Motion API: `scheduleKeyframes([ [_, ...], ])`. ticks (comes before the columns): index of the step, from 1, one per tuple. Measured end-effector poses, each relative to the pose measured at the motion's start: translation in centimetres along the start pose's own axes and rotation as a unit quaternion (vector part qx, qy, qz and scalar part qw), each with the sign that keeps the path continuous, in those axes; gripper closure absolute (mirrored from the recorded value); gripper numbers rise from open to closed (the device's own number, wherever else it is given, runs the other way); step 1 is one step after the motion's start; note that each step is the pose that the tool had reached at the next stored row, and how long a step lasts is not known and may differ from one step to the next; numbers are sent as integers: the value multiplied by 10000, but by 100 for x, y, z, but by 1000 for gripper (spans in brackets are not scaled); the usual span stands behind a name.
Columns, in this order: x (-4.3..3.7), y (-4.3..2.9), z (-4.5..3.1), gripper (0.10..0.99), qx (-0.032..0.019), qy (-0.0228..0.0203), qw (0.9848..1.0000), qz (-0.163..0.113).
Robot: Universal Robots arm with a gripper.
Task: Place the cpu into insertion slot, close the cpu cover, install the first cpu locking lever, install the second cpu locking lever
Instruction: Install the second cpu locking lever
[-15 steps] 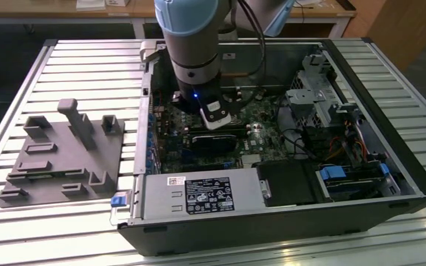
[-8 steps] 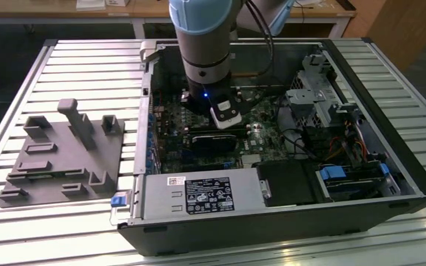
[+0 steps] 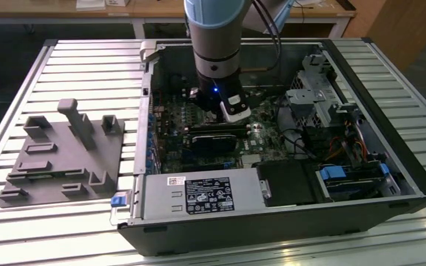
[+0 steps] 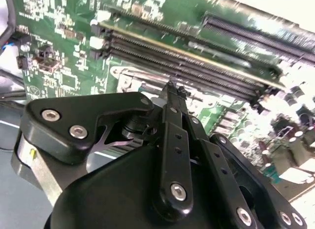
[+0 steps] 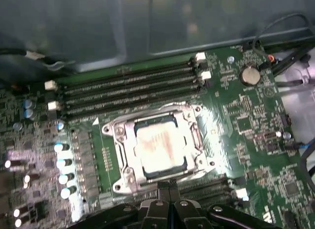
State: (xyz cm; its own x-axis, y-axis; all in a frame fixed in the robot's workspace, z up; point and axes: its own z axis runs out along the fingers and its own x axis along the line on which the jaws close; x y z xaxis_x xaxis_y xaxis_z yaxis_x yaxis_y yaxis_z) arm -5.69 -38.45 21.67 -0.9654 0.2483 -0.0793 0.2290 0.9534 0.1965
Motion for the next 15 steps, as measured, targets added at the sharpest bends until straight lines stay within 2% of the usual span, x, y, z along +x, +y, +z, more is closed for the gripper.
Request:
scheduleKeyframes([
  [8, 5, 198, 42, 980, 110, -16, 9999, -12],
  [15, 10, 318, 65, 980, 148, -18, 9999, -16],
])
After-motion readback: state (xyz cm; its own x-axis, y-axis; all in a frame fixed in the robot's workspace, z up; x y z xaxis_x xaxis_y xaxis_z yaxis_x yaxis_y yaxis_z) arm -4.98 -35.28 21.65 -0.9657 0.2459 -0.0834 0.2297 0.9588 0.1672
